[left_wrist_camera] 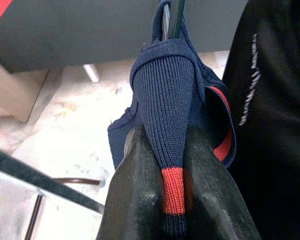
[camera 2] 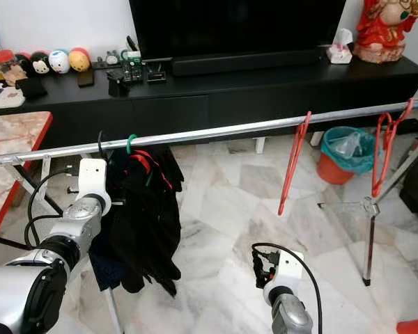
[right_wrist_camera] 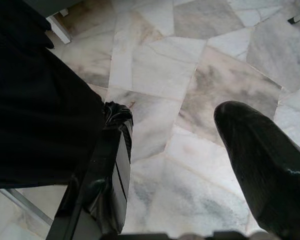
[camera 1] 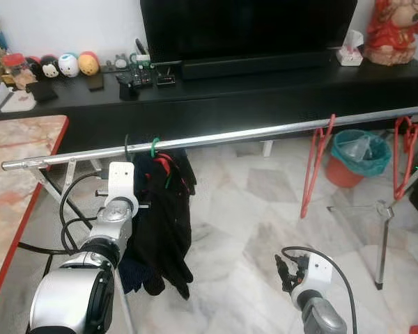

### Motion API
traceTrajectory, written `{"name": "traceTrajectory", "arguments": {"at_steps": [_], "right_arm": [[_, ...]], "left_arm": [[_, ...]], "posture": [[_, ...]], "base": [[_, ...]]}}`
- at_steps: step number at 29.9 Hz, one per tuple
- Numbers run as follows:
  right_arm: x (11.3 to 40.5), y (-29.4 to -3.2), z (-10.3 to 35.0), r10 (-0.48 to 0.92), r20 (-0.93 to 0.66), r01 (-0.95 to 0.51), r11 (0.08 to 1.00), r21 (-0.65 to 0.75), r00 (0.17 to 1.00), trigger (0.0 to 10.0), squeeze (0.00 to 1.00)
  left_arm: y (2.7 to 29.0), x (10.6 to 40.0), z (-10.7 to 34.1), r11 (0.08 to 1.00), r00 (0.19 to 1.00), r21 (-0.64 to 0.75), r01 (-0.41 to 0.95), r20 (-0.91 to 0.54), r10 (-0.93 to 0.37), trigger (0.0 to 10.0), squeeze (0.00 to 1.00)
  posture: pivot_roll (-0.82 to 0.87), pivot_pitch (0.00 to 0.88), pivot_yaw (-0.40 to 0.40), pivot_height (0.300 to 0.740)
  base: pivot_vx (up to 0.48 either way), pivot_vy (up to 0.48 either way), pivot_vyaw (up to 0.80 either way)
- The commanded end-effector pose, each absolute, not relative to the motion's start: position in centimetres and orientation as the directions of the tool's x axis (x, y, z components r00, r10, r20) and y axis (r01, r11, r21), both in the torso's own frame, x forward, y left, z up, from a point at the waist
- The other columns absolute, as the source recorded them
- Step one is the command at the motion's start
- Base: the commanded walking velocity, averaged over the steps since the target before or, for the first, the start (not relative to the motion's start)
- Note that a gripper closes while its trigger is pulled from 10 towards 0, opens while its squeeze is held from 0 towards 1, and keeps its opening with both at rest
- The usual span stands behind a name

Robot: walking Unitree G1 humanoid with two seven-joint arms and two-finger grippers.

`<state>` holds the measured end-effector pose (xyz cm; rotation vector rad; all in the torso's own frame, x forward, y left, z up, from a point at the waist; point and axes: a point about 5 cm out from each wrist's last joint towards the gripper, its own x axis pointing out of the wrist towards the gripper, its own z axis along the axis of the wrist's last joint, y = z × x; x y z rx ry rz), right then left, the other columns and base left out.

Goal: Hang hanger

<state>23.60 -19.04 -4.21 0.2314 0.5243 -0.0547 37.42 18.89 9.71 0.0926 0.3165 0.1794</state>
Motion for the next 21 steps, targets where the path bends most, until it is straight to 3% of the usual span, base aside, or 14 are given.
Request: {"name": "traceTrajectory", "arguments": {"at_steps": [1, 21], "right_arm": [[23.9, -19.3, -4.0, 0.012, -0.501, 0.102, 0.975, 0.2, 0.866, 10.0, 0.0], [24.3, -18.8, -3.7, 0.035, -0.488, 0.078, 0.975, 0.209, 0.872, 10.0, 0.0]], "left_arm": [[19.2, 38.1, 10.9, 0.972, 0.933, 0.12, -0.2, -0.281, 0.226, 10.0, 0.0], [17.9, 36.8, 8.1, 0.978, 0.894, 0.183, -0.099, -0.416, 0.168, 10.0, 0.0]], "posture": [[-0.08, 0.0, 0.008, 0.74], [-0.08, 0.0, 0.012, 0.74]], "base": [[0.0, 0.0, 0.0], [0.0, 0.0, 0.0]]}}
